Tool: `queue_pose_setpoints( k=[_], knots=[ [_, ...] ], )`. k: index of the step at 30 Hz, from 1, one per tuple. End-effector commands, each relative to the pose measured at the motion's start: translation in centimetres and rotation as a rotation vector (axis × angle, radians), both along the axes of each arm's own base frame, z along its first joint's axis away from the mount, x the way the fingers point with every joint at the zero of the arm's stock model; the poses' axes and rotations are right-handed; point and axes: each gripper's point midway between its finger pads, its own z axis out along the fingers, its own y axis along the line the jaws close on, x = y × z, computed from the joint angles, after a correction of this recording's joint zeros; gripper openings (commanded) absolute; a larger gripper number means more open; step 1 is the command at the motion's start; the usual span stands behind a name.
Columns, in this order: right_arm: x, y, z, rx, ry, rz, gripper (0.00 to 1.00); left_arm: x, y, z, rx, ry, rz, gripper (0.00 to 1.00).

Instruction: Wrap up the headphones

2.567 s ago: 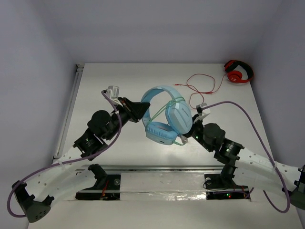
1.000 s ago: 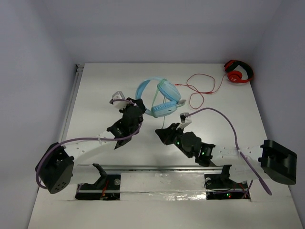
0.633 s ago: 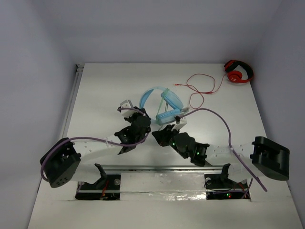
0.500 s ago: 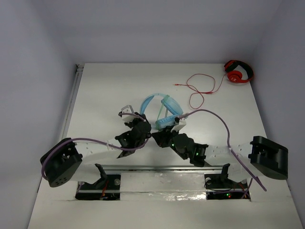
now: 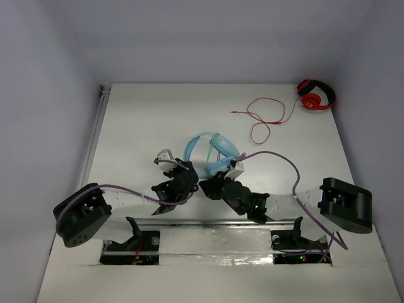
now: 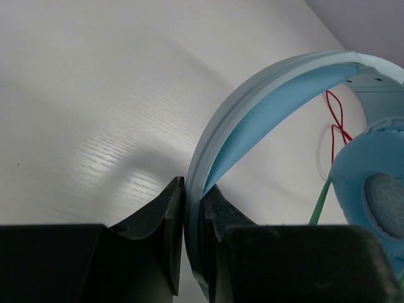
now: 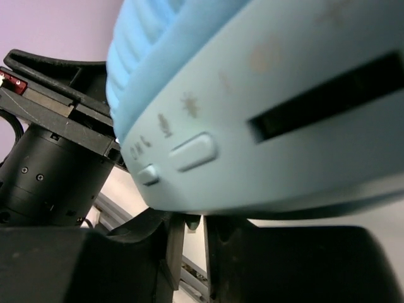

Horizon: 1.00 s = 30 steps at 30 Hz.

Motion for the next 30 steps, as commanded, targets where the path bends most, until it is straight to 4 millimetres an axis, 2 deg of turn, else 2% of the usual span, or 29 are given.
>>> queue_pose_setpoints(
  k=[1,6,9,10,13,15,16,18,20,21,23,24,26,27,28,29,30],
  knots=[
    [3.3,-0.2,4.1,0.144,-0.055,-0.171,0.23,-1.6,-2.4,-1.1,-0.041,0.058,-0.103,0.00],
    [2.8,-0.9,2.0,0.120,-0.016,-0.171,0.41,-1.1,-2.5,-2.4,0.056,0.089,-0.083,0.00],
    [2.4,-1.5,1.9,0.121,-0.003,-0.162,0.52,-0.8,-2.8,-3.3,0.114,0.113,-0.085,0.00],
    [2.1,-1.7,1.5,0.111,0.004,-0.155,0.59,-0.9,-2.8,-3.7,0.135,0.124,-0.087,0.00],
    [1.6,-2.6,0.6,0.093,0.031,-0.148,0.70,-0.8,-3.2,-4.5,0.166,0.145,-0.097,0.00],
    [1.4,-3.4,0.2,0.077,0.044,-0.160,0.73,-0.7,-3.3,-4.8,0.181,0.150,-0.097,0.00],
    [1.4,-3.9,1.2,0.096,0.035,-0.173,0.76,-0.7,-3.3,-4.8,0.188,0.150,-0.095,0.00],
    [1.4,-5.0,1.4,0.060,0.027,-0.194,0.78,-0.6,-3.3,-4.8,0.198,0.149,-0.098,0.00],
    [1.6,-6.0,3.1,0.068,0.001,-0.219,0.83,-0.6,-3.3,-4.9,0.202,0.153,-0.101,0.00],
    [1.7,-6.7,2.9,0.025,0.000,-0.235,0.83,-0.7,-3.4,-4.9,0.204,0.155,-0.105,0.00],
    [2.0,-8.0,4.2,0.022,-0.023,-0.282,0.81,-0.5,-3.1,-5.2,0.215,0.161,-0.098,0.00],
    [2.0,-8.8,4.0,-0.018,-0.032,-0.296,0.80,-0.5,-3.3,-5.2,0.213,0.164,-0.106,0.00],
    [2.3,-10.2,5.1,-0.020,-0.059,-0.342,0.70,-0.5,-3.4,-5.5,0.231,0.171,-0.114,0.00],
    [2.3,-10.9,5.1,-0.056,-0.070,-0.351,0.63,-0.2,-3.4,-5.3,0.231,0.172,-0.108,0.00],
    [2.4,-11.3,5.5,-0.067,-0.083,-0.361,0.25,-0.2,-3.4,-5.5,0.245,0.178,-0.112,0.00],
    [2.5,-12.0,5.9,-0.080,-0.097,-0.388,0.12,-0.2,-3.4,-5.6,0.251,0.180,-0.115,0.00],
    [2.6,-12.7,6.7,-0.089,-0.118,-0.396,0.04,0.1,-3.2,-5.4,0.252,0.179,-0.107,0.00]
  ],
)
